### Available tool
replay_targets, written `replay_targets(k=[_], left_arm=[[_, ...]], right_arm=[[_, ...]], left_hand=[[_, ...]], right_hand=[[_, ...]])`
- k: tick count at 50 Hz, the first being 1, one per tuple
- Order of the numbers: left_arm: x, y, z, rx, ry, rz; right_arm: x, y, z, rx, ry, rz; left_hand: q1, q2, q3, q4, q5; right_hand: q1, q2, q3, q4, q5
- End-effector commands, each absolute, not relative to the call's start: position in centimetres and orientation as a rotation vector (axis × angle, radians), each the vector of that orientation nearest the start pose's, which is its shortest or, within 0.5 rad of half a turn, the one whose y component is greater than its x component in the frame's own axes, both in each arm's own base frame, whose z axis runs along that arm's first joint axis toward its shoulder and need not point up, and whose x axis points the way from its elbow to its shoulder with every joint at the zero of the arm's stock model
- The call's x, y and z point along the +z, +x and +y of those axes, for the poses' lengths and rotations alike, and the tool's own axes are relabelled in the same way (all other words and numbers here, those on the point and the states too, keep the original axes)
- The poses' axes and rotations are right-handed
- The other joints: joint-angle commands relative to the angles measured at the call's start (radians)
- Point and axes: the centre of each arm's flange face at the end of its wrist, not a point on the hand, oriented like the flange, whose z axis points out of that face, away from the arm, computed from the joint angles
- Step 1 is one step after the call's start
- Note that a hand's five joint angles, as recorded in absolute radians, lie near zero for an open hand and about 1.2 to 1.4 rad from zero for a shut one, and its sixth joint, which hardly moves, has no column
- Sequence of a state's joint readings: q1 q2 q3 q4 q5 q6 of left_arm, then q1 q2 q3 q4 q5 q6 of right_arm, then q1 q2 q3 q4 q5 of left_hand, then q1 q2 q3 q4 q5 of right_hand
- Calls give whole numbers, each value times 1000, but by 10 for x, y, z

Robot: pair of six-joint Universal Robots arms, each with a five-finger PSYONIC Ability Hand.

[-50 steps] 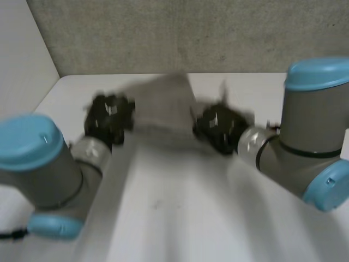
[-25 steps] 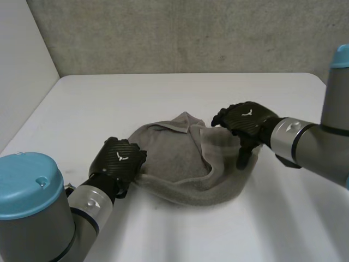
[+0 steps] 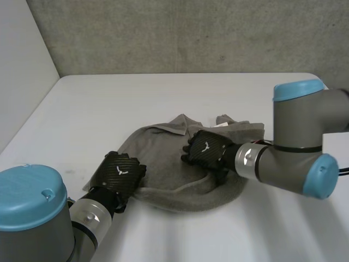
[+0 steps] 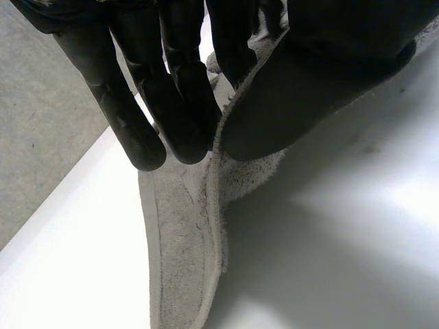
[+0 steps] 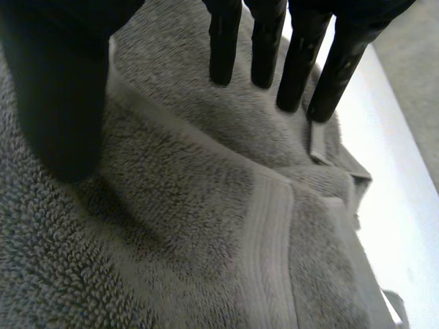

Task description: Fold the towel.

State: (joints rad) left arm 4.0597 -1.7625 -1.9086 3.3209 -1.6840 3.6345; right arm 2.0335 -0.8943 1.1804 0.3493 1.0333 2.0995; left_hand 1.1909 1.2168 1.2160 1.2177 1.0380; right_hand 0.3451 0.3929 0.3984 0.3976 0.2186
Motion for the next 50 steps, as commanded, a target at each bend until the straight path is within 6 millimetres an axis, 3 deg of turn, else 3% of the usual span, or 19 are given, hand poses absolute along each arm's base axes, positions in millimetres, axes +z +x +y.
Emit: replay_targets(k=[1,3,6,9,11,12,14,15,17,19,20,22,23,25,33,37,42,47,50], left_arm=[[172,-270,-158,-1811,1293,2211],[172,-270,-159,-1815,1289,2210],[174,-270,-160,-1824,1284,2204],[180,-271,-166,-1852,1265,2184],[195,-274,-177,-1933,1211,2135],[195,-274,-177,-1933,1210,2135],[225,-274,-191,-2083,1107,2039],[225,-274,-191,-2084,1107,2038],[245,-273,-200,-2172,1036,1971],[295,-273,-211,-2379,888,1793],[295,-273,-211,-2381,887,1792],[349,-272,-210,-2563,761,1609],[350,-272,-210,-2564,761,1608],[397,-269,-202,-2696,664,1452],[466,-261,-173,-2819,603,1303],[468,-260,-171,-2789,643,1346],[443,-268,-180,-2660,767,1517],[371,-285,-214,-2338,967,1838],[350,-289,-223,-2248,1010,1914]], right_arm=[[142,329,-259,-1428,-2143,1631],[142,330,-266,-1487,-2224,1654],[148,331,-270,-1533,-2240,1657],[174,333,-278,-1670,-2171,1659],[221,331,-288,-1892,-1931,1683],[222,331,-288,-1894,-1929,1683],[285,318,-288,-2122,-1628,1661],[285,318,-288,-2124,-1627,1661],[337,297,-282,-2274,-1394,1624],[357,288,-278,-2324,-1321,1604],[357,288,-278,-2325,-1320,1604],[386,271,-269,-2411,-1247,1583],[386,271,-269,-2412,-1247,1583],[412,254,-256,-2496,-1202,1572],[464,223,-216,-2664,-1111,1542],[464,222,-212,-2641,-1130,1568],[441,227,-214,-2496,-1272,1692],[373,239,-250,-2149,-1480,1953],[356,246,-256,-2059,-1516,1988]], left_hand=[[205,179,180,179,184],[205,179,180,179,184],[205,179,180,179,184],[205,179,180,179,184],[205,179,180,179,184],[205,179,180,179,184],[205,179,180,179,184],[205,179,180,179,184],[205,179,180,179,184],[205,179,180,179,184],[205,179,180,179,184],[205,179,180,179,184],[205,179,180,179,184],[205,179,180,179,184],[205,179,180,179,184],[205,179,180,179,184],[205,179,180,179,184],[205,179,180,179,184],[205,179,180,179,184]], right_hand=[[732,684,679,680,684],[1050,1002,997,997,1002],[1051,1003,998,999,1003],[1051,1003,998,999,1003],[1051,1003,998,999,1003],[1051,1003,998,999,1003],[1051,1003,998,999,1003],[1051,1003,998,999,1003],[1051,1003,998,999,1003],[1051,1003,998,999,1003],[1051,1003,998,999,1003],[1051,1003,998,999,1003],[1051,1003,998,999,1003],[1051,1003,998,999,1003],[1051,1003,998,999,1003],[1051,1003,998,999,1003],[1051,1003,998,999,1003],[1051,1003,998,999,1003],[1051,1003,998,999,1003]])
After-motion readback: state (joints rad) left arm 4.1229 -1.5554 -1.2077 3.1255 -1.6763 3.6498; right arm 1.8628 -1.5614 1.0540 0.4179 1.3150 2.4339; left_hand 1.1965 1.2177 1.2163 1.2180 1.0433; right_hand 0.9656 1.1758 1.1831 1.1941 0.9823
